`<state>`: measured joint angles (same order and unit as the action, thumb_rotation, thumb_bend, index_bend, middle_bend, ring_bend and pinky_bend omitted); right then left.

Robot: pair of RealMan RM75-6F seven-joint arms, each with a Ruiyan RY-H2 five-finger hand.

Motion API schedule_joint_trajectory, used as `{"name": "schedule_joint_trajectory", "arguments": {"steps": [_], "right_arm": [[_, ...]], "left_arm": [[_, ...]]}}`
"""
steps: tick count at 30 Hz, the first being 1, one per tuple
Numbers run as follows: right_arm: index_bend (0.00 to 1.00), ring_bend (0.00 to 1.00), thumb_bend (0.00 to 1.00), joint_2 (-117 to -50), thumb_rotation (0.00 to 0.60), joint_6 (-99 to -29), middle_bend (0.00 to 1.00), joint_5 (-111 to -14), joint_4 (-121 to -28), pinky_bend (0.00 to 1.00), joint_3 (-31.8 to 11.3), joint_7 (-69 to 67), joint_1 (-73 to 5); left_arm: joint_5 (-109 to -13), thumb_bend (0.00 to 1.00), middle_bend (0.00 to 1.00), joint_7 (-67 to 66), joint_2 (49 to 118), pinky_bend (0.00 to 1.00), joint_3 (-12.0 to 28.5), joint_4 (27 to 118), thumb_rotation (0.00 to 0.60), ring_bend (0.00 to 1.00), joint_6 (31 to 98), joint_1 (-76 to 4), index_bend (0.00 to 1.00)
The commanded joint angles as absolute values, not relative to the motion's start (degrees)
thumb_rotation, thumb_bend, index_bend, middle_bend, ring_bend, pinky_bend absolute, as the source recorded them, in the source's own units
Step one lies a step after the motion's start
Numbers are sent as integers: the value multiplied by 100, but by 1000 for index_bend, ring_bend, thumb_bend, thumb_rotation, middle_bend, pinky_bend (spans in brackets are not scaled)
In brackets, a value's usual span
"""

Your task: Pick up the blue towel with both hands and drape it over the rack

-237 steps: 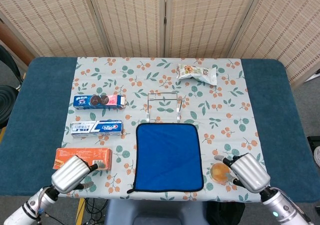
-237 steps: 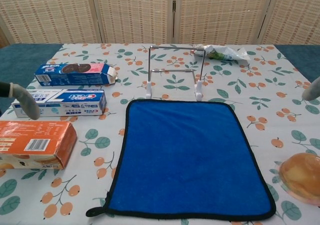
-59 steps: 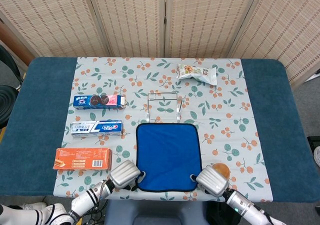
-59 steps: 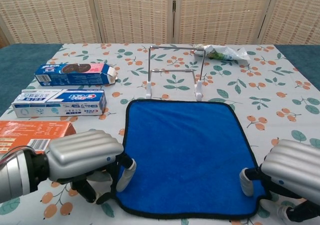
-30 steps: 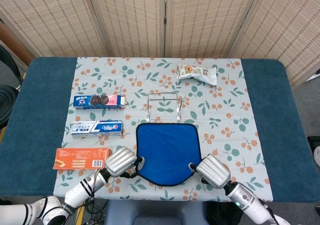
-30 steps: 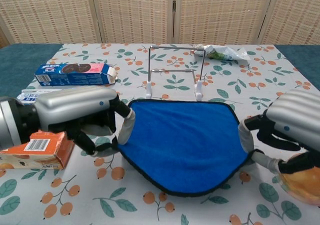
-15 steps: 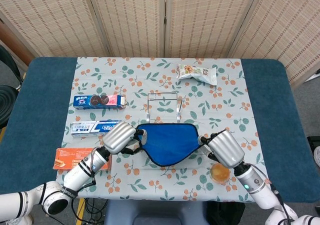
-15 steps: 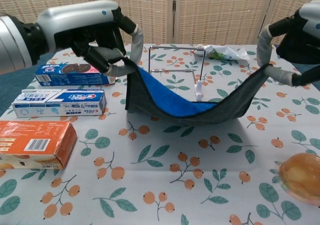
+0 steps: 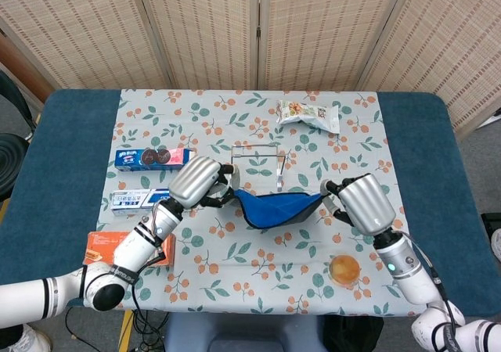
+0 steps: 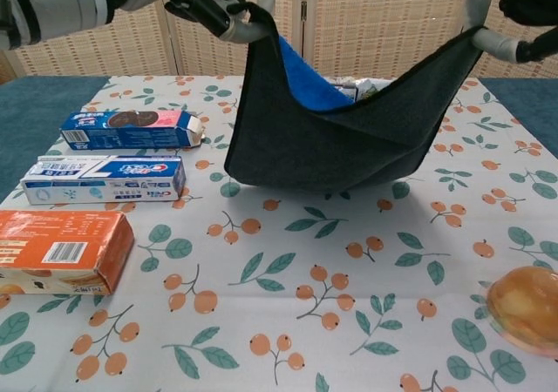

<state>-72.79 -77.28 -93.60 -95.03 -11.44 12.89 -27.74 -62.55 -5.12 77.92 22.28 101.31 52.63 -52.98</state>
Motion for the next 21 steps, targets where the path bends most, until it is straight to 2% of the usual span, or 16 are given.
{"name": "schedule_joint_trajectory", "arguments": {"steps": [1,14,21], "right_arm": [[670,853,428,-7223,600,-7639,934,-9193,-9499,1000,-1285,1359,-2871],[674,853,428,-7486,600,-7177,934,-8321,-8973,1000,-1772,1549,-3346],[674,853,428,-7700,600,-6862,934,-7900,-8647,1000,-1950,1738,-3664]], "left_arm": [[-5825,426,1000,-829,7940,1000,2403,9925,600,955,5237,-5586,650],[-4543,426,1000,-1580,8244,1000,2592,8997,600,955,5435,-6154,651],[-4156,426,1000,-1732,8357,1000,2626,8484,600,953,5522,-6281,651]]}}
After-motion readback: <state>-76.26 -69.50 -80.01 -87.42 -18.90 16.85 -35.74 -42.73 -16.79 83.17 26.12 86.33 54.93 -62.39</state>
